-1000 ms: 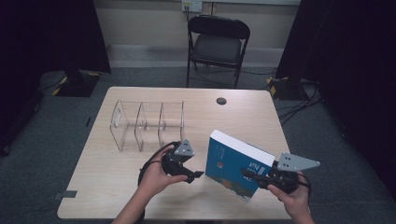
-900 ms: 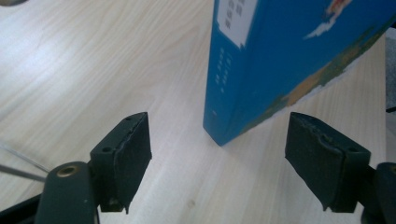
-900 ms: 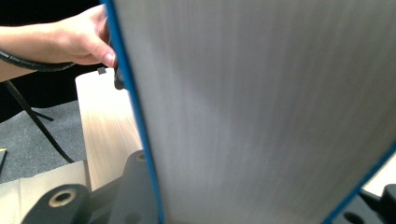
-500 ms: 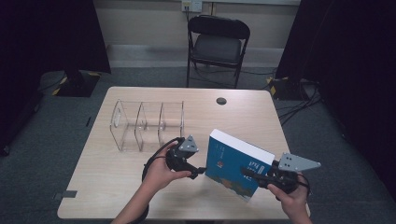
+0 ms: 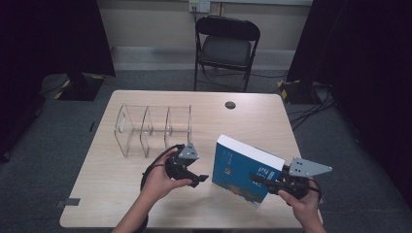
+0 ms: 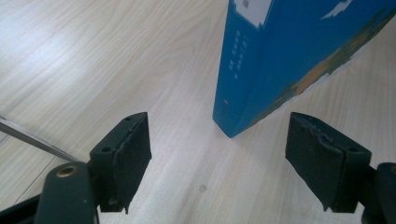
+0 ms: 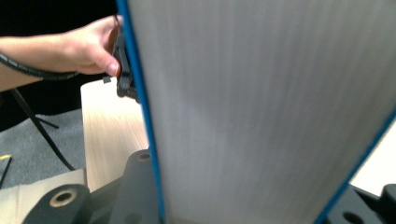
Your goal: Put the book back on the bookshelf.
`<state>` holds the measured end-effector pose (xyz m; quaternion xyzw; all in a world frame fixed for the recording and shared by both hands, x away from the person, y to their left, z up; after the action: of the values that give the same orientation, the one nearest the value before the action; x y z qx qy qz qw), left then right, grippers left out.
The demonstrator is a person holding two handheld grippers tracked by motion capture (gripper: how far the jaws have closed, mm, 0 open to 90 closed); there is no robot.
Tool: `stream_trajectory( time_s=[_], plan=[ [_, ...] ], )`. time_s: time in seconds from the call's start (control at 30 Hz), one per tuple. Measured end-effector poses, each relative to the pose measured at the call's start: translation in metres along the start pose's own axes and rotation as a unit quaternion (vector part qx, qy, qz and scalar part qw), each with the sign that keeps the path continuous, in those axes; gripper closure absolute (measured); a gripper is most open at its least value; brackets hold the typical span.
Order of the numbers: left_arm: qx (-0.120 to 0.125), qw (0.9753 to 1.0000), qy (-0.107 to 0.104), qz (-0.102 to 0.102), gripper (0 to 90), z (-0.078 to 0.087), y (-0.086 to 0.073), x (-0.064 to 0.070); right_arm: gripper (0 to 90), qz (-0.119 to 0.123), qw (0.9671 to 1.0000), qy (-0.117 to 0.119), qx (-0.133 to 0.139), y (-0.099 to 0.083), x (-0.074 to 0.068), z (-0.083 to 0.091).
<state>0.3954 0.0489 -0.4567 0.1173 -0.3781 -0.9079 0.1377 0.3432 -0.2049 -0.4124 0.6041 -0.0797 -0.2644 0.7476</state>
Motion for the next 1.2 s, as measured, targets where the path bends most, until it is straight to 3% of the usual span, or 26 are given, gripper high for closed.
stream_trajectory(
  time_s=[0.27, 0.33, 0.5, 0.53, 0.6, 0.67, 0.73, 0.8, 0.83, 1.07, 1.2],
  plan=[
    [-0.007, 1.0, -0.001, -0.005, 22.8, 0.005, 0.005, -0.001, 60.1, 0.013, 0.9998, -0.014, -0.006, -0.001, -0.002, 0.001],
    [-0.021, 0.9997, -0.001, -0.009, 22.9, 0.007, 0.004, 0.0, 59.7, 0.02, 0.9996, -0.018, -0.005, -0.002, -0.002, 0.001],
    [-0.011, 0.9999, 0.001, -0.006, 22.6, 0.009, 0.005, -0.001, 58.5, 0.03, 0.999, -0.025, -0.022, -0.007, -0.001, 0.001],
    [-0.024, 0.9996, 0.001, -0.011, 22.6, 0.012, 0.004, -0.002, 58.5, 0.029, 0.9991, -0.023, -0.019, -0.007, -0.001, 0.002],
    [-0.015, 0.9998, 0.0, -0.01, 22.7, 0.012, 0.006, -0.002, 58.4, 0.028, 0.9992, -0.023, -0.018, -0.008, -0.001, 0.002],
    [-0.026, 0.9996, -0.002, -0.012, 23.2, 0.013, 0.007, -0.003, 58.4, 0.029, 0.9992, -0.022, -0.019, -0.008, -0.001, 0.002],
    [-0.053, 0.9983, -0.013, -0.019, 23.5, 0.014, 0.009, -0.004, 58.4, 0.028, 0.9992, -0.022, -0.016, -0.009, -0.001, 0.002],
    [-0.053, 0.9982, -0.019, -0.017, 23.4, 0.012, 0.011, -0.003, 58.4, 0.028, 0.9992, -0.022, -0.015, -0.009, -0.002, 0.002],
    [-0.068, 0.9971, -0.021, -0.026, 23.3, 0.014, 0.012, -0.004, 58.4, 0.029, 0.9992, -0.023, -0.015, -0.009, -0.002, 0.002],
    [-0.069, 0.9966, -0.022, -0.039, 23.2, 0.019, 0.03, -0.009, 58.3, 0.027, 0.9993, -0.022, -0.014, -0.01, -0.002, 0.002],
    [-0.067, 0.9961, -0.023, -0.052, 23.1, 0.024, 0.049, -0.012, 58.3, 0.024, 0.9994, -0.022, -0.007, -0.011, -0.002, 0.002]
  ],
)
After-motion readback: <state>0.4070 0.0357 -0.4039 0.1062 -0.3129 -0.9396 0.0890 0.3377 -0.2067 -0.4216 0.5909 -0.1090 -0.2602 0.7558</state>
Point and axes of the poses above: each handheld gripper's, and its own axes: z roughly backward along the jaws, y roughly out of its top, x roughly to its right, the point moved 6 cm from there along -z, roughly forward along the jaws, and after that the axes turned 9 degrees about -z, right-handed, at the moved point
